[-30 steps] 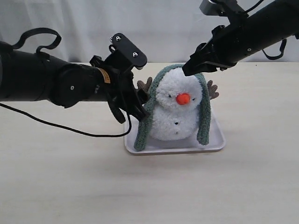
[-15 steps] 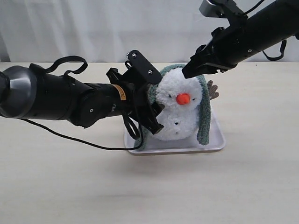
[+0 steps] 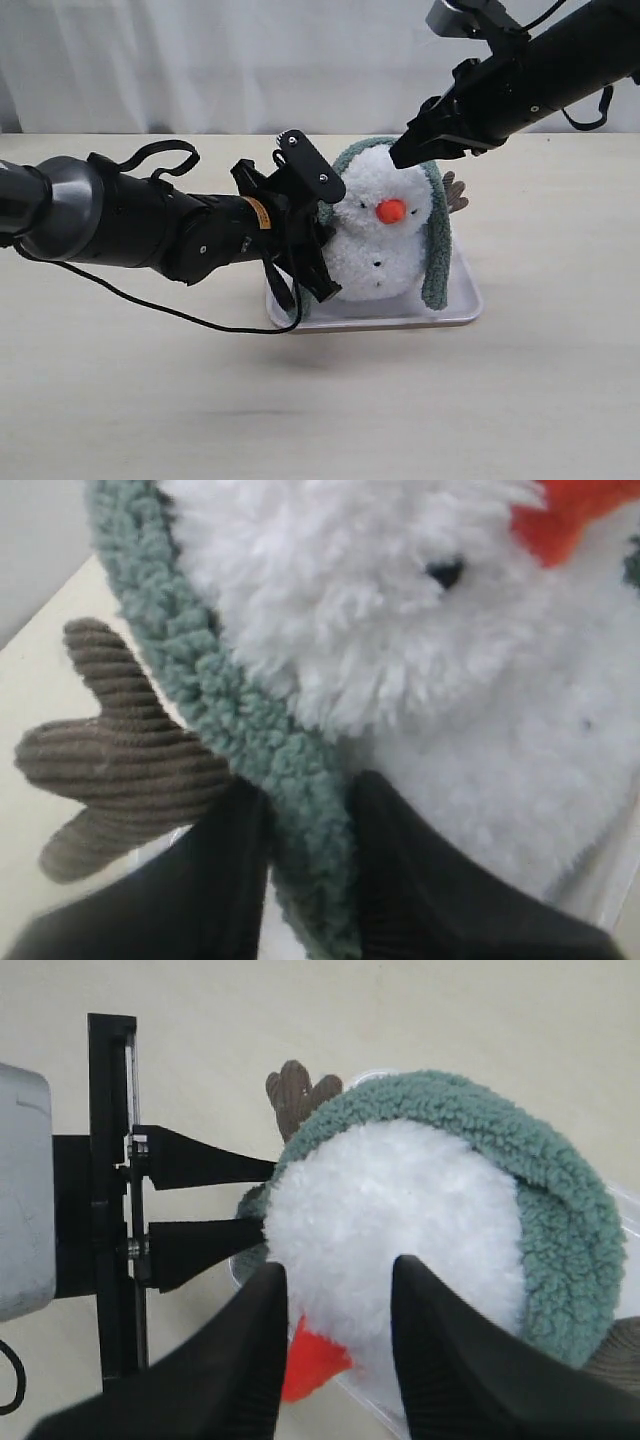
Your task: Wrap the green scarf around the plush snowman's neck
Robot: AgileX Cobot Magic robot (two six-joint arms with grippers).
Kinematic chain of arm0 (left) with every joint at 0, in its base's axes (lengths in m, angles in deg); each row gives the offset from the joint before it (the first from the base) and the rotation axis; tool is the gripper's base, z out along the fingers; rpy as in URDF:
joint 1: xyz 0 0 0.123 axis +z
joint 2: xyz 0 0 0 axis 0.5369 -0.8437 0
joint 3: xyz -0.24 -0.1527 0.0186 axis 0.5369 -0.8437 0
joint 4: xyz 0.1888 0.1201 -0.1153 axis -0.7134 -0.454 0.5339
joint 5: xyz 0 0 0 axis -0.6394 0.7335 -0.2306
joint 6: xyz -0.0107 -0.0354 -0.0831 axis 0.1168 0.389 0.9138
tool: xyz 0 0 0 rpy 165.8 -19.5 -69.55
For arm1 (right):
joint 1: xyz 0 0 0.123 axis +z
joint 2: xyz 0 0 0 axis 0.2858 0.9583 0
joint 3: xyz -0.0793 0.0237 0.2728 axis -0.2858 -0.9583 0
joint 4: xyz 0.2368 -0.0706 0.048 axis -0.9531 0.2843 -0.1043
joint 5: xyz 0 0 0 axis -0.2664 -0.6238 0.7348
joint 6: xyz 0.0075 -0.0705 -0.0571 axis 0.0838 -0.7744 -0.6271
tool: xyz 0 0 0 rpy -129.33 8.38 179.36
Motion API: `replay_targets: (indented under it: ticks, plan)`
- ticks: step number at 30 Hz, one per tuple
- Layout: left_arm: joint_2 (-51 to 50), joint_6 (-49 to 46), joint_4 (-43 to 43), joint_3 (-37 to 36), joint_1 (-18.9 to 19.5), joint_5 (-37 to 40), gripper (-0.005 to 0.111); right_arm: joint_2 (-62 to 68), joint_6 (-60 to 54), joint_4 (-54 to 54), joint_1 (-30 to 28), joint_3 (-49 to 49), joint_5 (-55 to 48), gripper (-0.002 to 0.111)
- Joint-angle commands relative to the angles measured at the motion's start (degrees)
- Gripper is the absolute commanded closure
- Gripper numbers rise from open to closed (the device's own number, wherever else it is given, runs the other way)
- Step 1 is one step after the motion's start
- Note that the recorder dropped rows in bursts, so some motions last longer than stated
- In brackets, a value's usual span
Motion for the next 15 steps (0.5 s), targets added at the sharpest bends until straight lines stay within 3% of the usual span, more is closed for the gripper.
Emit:
replay_targets:
  ticks: [1, 3, 8, 15]
  plan:
    - [1.71, -0.51, 0.24, -0.18, 0.17, -0.51, 0.1, -0.54, -0.25, 0.44, 0.08, -0.11, -0.14, 0.074]
    - [3.14, -0.66, 0.24, -0.18, 0.17, -1.91, 0.107, -0.54, -0.25, 0.44, 0.08, -0.11, -0.14, 0.074]
    - [5.42, -0.26, 0.81, 1.59, 0.17, -4.92, 0.107, -0.54, -0.25, 0.44, 0.08, -0.11, -0.14, 0.074]
    - [2.75, -0.26, 1.83, 15.21, 0.17, 17.57, 0.107, -0.54, 0.36, 0.44, 0.08, -0.11, -0.58, 0.074]
